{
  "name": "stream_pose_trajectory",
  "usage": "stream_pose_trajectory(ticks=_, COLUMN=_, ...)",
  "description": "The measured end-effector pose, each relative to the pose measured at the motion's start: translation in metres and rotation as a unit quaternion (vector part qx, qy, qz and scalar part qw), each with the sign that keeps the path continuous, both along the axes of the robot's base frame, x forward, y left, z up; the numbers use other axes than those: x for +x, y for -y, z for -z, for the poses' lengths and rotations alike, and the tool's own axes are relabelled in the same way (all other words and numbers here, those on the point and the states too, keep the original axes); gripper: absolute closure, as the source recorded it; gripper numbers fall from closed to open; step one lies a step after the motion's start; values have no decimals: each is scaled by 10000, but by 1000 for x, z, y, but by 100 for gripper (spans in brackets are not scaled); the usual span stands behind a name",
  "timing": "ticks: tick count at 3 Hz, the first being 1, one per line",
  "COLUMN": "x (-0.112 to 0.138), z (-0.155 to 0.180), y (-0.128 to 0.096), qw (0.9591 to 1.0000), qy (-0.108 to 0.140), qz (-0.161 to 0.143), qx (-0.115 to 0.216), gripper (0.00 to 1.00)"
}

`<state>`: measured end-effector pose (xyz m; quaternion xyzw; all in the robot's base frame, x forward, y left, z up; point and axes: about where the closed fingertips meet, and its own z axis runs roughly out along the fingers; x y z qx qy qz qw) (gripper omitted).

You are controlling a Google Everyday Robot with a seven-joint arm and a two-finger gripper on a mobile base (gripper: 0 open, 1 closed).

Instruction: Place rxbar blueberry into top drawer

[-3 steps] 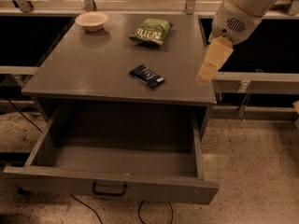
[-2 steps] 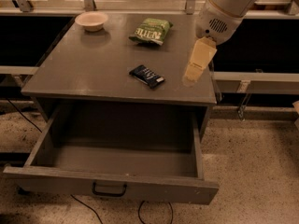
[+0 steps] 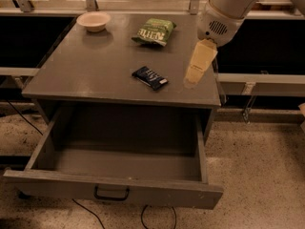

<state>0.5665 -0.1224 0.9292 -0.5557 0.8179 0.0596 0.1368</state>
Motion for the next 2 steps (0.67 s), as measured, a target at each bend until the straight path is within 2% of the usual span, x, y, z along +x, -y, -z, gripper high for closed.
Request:
stream_pose_trajectory(ticks=1, x=14, z=12, y=-3, qw=9965, qy=21, qz=542, qx=-631, gripper=0)
stream_pose_trajectory(ticks=2, x=28, z=19, y=-2, qw=9854, qy=17, qz=1185, qx=-1226, gripper=0)
